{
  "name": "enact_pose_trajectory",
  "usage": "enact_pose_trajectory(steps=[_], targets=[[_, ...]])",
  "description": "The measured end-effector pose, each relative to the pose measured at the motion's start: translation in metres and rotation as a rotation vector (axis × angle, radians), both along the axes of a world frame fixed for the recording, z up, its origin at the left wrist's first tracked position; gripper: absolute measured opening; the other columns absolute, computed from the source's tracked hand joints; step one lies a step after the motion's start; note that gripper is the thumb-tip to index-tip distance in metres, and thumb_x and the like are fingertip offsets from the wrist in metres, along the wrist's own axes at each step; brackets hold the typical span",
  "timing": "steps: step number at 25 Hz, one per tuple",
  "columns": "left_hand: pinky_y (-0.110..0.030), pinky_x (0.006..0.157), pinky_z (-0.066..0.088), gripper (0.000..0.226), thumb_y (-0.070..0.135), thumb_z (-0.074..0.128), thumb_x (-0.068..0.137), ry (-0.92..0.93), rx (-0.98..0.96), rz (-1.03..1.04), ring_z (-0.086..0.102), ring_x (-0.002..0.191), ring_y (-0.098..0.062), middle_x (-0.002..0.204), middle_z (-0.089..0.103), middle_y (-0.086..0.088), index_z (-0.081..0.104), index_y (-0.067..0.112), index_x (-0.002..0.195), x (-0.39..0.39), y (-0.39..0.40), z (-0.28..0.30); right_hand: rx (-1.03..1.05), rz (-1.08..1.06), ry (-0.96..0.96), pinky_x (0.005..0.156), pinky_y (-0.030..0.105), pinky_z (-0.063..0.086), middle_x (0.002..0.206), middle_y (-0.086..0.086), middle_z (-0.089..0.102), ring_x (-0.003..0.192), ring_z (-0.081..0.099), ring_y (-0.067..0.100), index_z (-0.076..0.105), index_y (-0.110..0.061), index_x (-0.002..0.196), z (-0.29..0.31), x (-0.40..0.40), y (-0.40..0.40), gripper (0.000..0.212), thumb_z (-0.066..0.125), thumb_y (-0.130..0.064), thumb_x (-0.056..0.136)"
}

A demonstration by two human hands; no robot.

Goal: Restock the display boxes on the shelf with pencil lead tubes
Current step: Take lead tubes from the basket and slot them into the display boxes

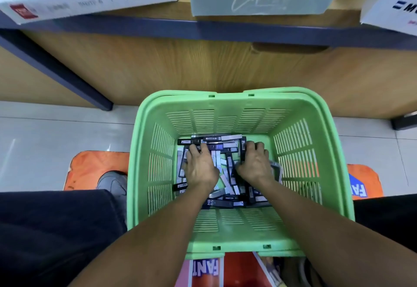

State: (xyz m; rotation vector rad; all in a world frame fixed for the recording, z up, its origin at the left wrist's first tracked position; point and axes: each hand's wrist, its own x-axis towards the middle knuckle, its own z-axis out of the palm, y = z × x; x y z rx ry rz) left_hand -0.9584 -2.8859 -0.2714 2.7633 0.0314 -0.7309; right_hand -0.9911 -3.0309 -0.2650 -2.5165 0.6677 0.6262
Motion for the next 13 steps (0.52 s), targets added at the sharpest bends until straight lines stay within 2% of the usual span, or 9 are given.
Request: enact_pose_trajectory(steps=[2,4,7,9,11,13], targets=[[-0.042,0.102,0.043,0.078,0.036,0.078,0.081,-0.077,0.054,0.046,0.041,0.123,-0.031,0.132,0.041,-0.014,0.033,0.009,0.14,0.004,0.007,0.001,-0.024,0.029,-0.118,0.105,0.044,0.046,0.135,0.012,0.044,0.124,0.046,0.03,0.041,-0.008,0.14,0.001,0.003,-0.003,0.06,0.07,-0.025,0.091],[-0.042,0.101,0.044,0.084,0.042,0.077,0.082,-0.051,0.065,0.148,0.041,0.125,-0.034,0.135,0.04,-0.019,0.029,0.005,0.141,0.008,0.012,0.001,-0.052,0.199,-0.197,0.111,0.044,0.042,0.14,0.01,0.046,0.129,0.046,0.029,0.04,-0.01,0.146,0.0,0.012,-0.004,0.063,0.067,-0.024,0.092],[-0.042,0.101,0.044,0.09,0.043,0.077,0.083,0.036,0.078,0.195,0.038,0.128,-0.036,0.138,0.038,-0.022,0.025,0.003,0.144,0.008,0.01,-0.002,-0.027,0.464,-0.131,0.123,0.045,0.027,0.154,0.007,0.034,0.143,0.036,0.028,0.023,-0.016,0.158,-0.003,0.024,0.006,0.079,0.065,-0.023,0.09],[-0.041,0.1,0.042,0.095,0.046,0.079,0.08,0.055,0.065,0.211,0.036,0.128,-0.036,0.138,0.037,-0.022,0.025,0.003,0.145,0.01,0.009,-0.003,-0.081,0.506,-0.068,0.121,0.048,0.026,0.151,0.007,0.028,0.142,0.035,0.029,0.018,-0.014,0.159,-0.005,0.027,0.018,0.081,0.061,-0.023,0.091],[-0.041,0.101,0.042,0.107,0.048,0.082,0.077,0.111,0.041,0.272,0.033,0.131,-0.036,0.14,0.034,-0.022,0.018,0.002,0.15,0.012,0.011,-0.001,-0.116,0.475,-0.01,0.115,0.05,0.033,0.141,0.008,0.029,0.134,0.04,0.03,0.022,-0.009,0.157,-0.006,0.029,0.026,0.074,0.058,-0.026,0.094],[-0.042,0.101,0.042,0.122,0.051,0.084,0.073,0.175,0.042,0.292,0.03,0.133,-0.036,0.143,0.03,-0.022,0.006,0.004,0.155,0.011,0.009,-0.002,-0.146,0.457,0.022,0.109,0.05,0.038,0.131,0.008,0.034,0.125,0.043,0.028,0.036,-0.009,0.147,-0.005,0.03,0.029,0.061,0.058,-0.031,0.095]])
